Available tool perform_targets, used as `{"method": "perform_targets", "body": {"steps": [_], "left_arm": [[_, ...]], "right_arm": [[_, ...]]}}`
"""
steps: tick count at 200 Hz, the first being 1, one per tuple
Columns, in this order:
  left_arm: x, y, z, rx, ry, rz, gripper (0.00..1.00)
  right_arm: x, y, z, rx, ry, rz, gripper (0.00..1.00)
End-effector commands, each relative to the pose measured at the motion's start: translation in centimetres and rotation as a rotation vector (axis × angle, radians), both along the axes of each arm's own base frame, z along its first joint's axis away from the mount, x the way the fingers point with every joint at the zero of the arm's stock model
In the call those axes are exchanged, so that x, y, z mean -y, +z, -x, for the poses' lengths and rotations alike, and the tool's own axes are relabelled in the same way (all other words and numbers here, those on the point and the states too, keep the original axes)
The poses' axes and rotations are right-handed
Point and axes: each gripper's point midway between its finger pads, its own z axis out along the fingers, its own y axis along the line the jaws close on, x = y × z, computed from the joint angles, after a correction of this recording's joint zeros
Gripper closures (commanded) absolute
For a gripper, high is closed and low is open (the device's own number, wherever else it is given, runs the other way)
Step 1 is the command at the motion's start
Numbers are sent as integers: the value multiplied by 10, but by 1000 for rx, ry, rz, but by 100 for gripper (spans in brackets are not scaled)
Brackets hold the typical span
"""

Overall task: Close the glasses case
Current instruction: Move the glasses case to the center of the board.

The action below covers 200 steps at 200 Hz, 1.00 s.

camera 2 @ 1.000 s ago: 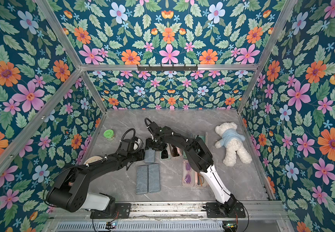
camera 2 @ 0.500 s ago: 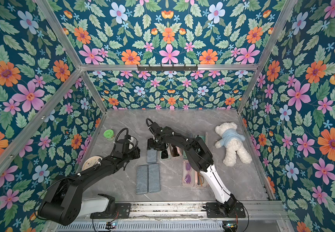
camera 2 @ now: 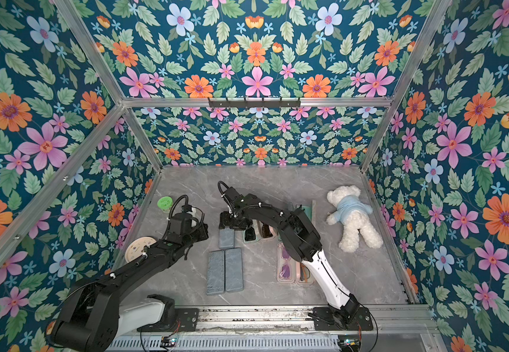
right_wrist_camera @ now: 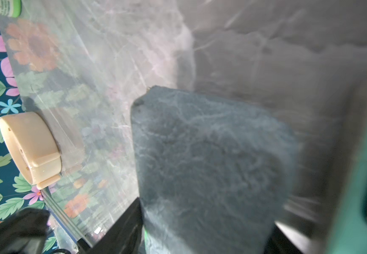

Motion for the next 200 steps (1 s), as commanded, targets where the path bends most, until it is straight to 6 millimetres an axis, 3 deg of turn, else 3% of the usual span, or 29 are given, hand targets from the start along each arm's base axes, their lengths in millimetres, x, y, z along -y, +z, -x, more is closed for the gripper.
{"method": "perform_targets", "body": {"steps": [1, 48, 92, 136, 182, 187, 200], "left_arm": [[-3, 2, -4, 11, 21, -1, 81], [-5, 5, -3, 20, 29, -1, 81], [-2, 3, -4, 16, 15, 7, 73], [-1, 6, -4, 32, 10, 17, 63], [-1, 8, -3, 38, 10, 18, 55], [-1, 8, -3, 39, 9, 19, 54], [-1, 10, -3, 50, 9, 23, 53]], "right_arm": [[-8, -1, 5, -16, 19, -7, 39], [-16, -6, 10, -24, 37, -4, 39], [-17, -9, 14, -31, 45, -8, 37], [-18, 4, 13, -7, 56, -31, 24], [-19, 30, 13, 35, 67, -92, 8], [-17, 34, 13, 41, 66, -94, 1], [-14, 42, 12, 55, 65, -105, 0]]}}
